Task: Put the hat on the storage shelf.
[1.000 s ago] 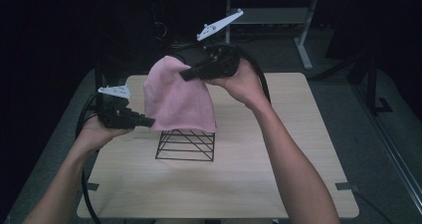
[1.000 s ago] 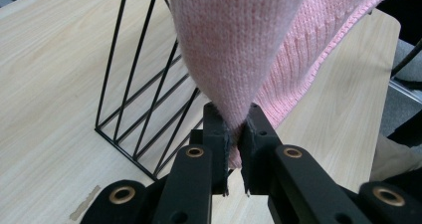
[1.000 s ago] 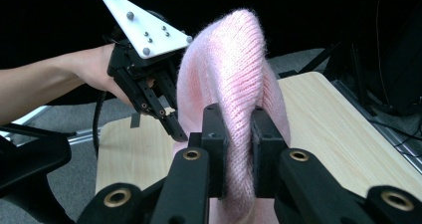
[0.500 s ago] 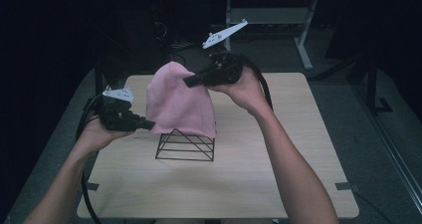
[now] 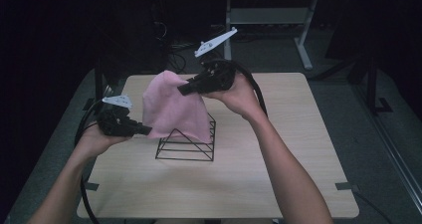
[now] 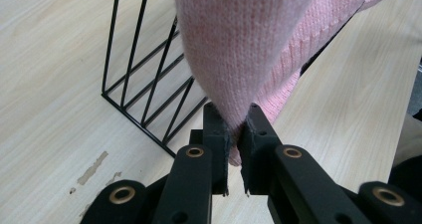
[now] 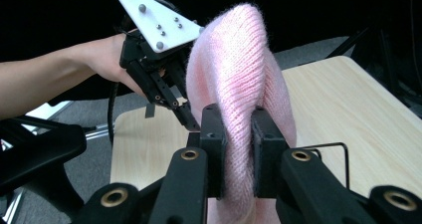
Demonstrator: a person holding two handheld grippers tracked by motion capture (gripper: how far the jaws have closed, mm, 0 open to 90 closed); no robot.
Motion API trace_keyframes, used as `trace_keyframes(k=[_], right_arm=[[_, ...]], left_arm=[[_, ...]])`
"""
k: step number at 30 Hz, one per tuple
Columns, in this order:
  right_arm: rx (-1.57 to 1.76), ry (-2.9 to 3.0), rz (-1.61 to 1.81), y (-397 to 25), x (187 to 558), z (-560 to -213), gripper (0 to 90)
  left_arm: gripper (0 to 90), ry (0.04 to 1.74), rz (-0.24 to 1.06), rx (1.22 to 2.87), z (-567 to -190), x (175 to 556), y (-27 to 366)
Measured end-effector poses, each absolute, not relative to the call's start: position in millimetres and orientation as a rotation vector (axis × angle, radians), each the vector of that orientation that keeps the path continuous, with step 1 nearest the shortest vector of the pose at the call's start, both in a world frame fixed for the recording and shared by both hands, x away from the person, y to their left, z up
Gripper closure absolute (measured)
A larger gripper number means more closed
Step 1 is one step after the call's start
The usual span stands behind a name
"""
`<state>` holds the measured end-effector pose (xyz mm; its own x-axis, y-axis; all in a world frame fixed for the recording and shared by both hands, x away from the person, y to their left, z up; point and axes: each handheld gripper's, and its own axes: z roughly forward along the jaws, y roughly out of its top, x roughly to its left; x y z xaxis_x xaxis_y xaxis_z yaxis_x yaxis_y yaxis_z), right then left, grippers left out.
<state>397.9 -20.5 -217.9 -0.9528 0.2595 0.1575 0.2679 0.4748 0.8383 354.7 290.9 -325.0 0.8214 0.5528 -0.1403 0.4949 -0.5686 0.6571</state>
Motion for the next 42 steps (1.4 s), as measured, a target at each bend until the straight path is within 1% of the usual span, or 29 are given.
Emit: trace_keyframes(k=[9, 16, 42], right_arm=[[-0.465, -2.669, -1.524, -18, 395, -226, 79.0], [-0.466, -2.664, -1.5, -20, 394, -236, 78.8], [-0.486, -2.601, -1.465, -27, 391, -275, 77.8]], left_arm=[[83.0, 0.769, 0.133, 2.301, -331, 352, 287], [83.0, 0.782, 0.116, 2.306, -342, 351, 286], [82.8, 0.804, 0.124, 2.358, -370, 348, 283]])
